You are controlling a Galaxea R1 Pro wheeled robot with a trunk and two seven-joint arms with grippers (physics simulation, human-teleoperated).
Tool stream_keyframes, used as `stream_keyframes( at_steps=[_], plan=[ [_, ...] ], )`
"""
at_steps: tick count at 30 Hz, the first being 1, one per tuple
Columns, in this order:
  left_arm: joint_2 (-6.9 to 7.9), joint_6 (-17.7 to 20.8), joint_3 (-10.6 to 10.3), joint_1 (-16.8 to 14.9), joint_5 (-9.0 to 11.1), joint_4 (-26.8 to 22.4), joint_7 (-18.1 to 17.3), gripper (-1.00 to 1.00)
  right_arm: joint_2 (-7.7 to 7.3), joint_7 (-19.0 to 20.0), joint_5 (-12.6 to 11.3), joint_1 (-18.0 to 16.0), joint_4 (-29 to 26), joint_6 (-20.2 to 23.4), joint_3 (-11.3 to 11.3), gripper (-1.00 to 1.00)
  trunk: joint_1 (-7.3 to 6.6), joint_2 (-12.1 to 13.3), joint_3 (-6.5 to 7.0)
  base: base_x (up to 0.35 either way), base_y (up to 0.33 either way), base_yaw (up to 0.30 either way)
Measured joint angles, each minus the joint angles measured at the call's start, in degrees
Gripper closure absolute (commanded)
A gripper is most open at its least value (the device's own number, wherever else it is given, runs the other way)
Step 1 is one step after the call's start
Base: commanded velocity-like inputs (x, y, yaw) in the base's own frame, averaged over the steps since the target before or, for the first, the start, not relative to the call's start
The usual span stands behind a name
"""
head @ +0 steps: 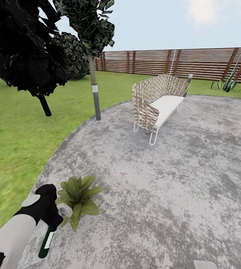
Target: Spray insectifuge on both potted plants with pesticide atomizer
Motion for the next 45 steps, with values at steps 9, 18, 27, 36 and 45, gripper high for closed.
stream_keyframes(
  at_steps=[9,18,27,36,45],
  plan=[
    [0.07,0.1,-0.3,-0.4,0.0,0.0,0.0,1.0,0.18,0.0,0.0,0.0,0.0,0.0,0.0,-1.0,0.03,0.0,0.0,0.059,-0.26,0.251],
    [0.2,0.2,-0.4,-1.0,-0.1,0.0,-0.2,1.0,0.18,0.0,0.0,0.0,0.0,0.0,0.0,-1.0,0.05,0.0,0.0,-0.228,-0.139,0.178],
    [0.11,0.1,-0.9,-8.4,-0.8,0.6,-7.5,1.0,0.18,0.0,0.0,0.0,0.0,0.0,0.0,-1.0,0.02,0.0,0.0,-0.016,-0.002,0.144],
    [0.77,0.1,-1.5,-9.1,-1.0,0.2,-8.2,1.0,-0.12,0.0,0.0,0.0,0.0,0.0,0.0,-1.0,0.0,0.0,0.0,0.144,-0.059,0.089],
    [0.45,0.1,-1.5,-9.0,-2.3,0.2,-8.1,1.0,-0.16,0.0,0.0,0.0,0.0,0.0,0.0,-1.0,0.01,0.0,0.0,0.21,-0.208,0.001]
  ],
)
